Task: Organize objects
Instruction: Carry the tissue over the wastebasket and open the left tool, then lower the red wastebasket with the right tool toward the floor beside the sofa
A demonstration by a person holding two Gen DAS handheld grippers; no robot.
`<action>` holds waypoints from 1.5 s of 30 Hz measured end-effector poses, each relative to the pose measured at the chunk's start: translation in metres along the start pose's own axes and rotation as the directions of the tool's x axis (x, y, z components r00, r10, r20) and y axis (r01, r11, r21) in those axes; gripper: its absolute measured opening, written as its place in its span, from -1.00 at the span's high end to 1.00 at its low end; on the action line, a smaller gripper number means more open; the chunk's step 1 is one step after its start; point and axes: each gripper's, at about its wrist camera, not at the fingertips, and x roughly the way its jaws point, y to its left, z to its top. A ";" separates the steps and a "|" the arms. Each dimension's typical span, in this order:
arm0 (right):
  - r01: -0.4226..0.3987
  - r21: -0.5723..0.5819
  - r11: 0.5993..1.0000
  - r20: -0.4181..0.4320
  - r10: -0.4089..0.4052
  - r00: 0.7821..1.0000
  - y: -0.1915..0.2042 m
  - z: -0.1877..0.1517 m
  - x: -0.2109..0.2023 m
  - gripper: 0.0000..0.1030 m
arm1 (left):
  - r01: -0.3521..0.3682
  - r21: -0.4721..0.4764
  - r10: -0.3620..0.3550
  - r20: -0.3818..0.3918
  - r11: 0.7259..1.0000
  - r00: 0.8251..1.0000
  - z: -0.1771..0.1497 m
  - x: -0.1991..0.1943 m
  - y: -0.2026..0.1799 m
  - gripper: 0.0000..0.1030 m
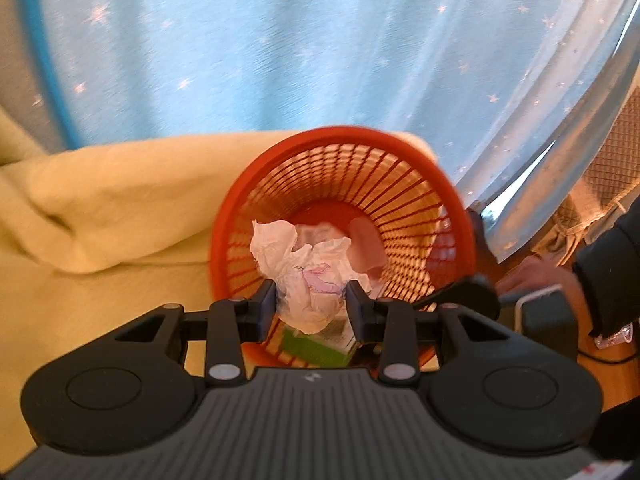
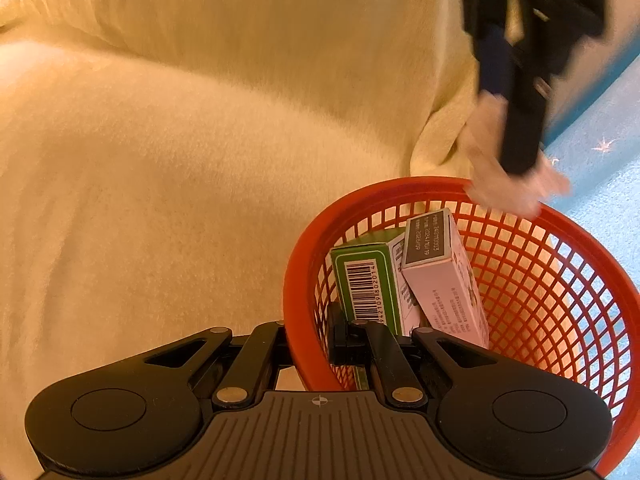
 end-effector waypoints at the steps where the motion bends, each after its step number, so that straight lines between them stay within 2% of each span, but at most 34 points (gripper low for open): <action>1: -0.001 0.004 1.000 0.002 0.001 1.000 0.000 0.000 -0.001 0.96 | 0.007 0.001 -0.007 0.004 1.000 1.000 0.004 0.003 -0.003 0.38; 7: -0.008 0.032 0.999 0.016 0.008 1.000 0.000 0.001 -0.010 0.98 | 0.043 0.020 -0.044 0.011 0.999 0.999 0.023 0.017 -0.019 0.37; 9: -0.013 0.045 0.999 0.022 0.012 1.000 -0.001 0.001 -0.013 0.98 | 0.055 0.019 -0.055 0.009 0.998 0.998 0.030 0.023 -0.024 0.30; 10: -0.014 0.050 0.999 0.024 0.013 1.000 -0.001 0.001 -0.014 0.98 | 0.057 0.014 -0.057 0.008 0.998 0.998 0.032 0.027 -0.026 0.18; 11: -0.015 0.057 0.998 0.025 0.014 1.000 -0.001 0.001 -0.015 0.98 | 0.047 0.016 -0.048 0.016 0.999 0.999 0.034 0.030 -0.028 0.05; 16: -0.016 0.079 0.997 0.031 0.014 0.999 -0.003 0.004 -0.020 0.99 | 0.020 0.000 -0.020 0.042 1.000 0.999 0.037 0.025 -0.030 0.05; 22: -0.007 0.100 0.995 0.037 0.003 0.999 -0.007 0.005 -0.026 1.00 | -0.089 -0.076 0.094 0.074 0.993 0.993 0.020 -0.007 -0.013 0.04; 24: -0.006 0.118 0.993 0.035 0.001 0.999 -0.009 0.007 -0.029 1.00 | -0.133 -0.124 0.143 0.077 0.983 0.987 0.008 -0.020 -0.005 0.03; 27: -0.008 0.156 0.988 0.030 0.003 1.000 -0.013 0.010 -0.035 1.00 | -0.196 -0.209 0.208 0.038 0.958 0.977 -0.012 -0.036 0.006 0.02; 31: -0.008 0.201 0.980 0.013 0.005 1.000 -0.015 0.015 -0.042 0.99 | -0.248 -0.294 0.261 0.004 0.923 0.965 -0.041 -0.054 0.015 -0.02; 40: -0.002 0.244 0.970 -0.034 0.011 0.999 -0.017 0.016 -0.050 0.99 | -0.303 -0.391 0.304 -0.060 0.869 0.951 -0.083 -0.068 0.012 -0.04; 45: -0.008 0.232 0.973 -0.050 0.020 0.999 -0.016 0.017 -0.053 0.99 | -0.319 -0.406 0.310 -0.089 0.856 0.946 -0.100 -0.070 0.003 -0.07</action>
